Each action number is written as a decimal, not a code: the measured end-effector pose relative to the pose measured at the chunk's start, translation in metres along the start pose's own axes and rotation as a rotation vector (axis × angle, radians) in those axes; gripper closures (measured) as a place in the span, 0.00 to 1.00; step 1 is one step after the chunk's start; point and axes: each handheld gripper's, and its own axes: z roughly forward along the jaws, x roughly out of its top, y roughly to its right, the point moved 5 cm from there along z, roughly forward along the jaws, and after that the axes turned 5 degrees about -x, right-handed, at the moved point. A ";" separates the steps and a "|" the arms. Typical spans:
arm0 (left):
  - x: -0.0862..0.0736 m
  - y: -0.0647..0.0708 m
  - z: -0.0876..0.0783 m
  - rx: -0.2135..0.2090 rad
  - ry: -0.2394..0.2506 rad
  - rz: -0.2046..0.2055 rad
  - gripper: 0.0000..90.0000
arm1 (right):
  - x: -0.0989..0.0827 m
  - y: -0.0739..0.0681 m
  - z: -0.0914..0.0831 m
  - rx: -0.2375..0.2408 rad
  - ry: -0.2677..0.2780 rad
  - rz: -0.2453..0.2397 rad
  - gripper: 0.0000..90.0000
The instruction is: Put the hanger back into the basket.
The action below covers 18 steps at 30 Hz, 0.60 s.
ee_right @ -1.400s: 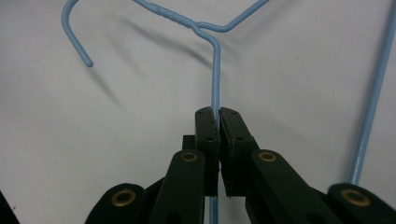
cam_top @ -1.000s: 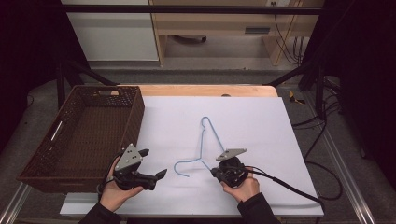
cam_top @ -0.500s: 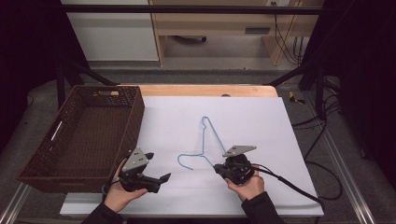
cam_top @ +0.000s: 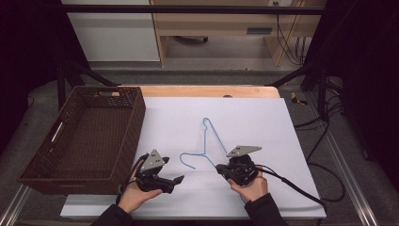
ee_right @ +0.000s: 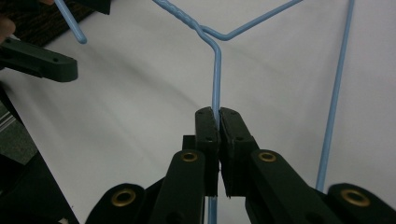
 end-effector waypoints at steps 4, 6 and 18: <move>0.009 -0.001 0.004 -0.013 0.028 -0.004 0.22 | 0.001 0.000 -0.002 0.002 0.001 0.006 0.97; 0.013 -0.001 0.007 -0.011 0.038 0.002 0.22 | 0.001 0.000 -0.002 0.001 0.005 0.005 0.97; 0.033 0.007 0.025 -0.051 0.067 0.028 0.31 | 0.004 0.001 -0.008 0.003 0.028 0.012 0.97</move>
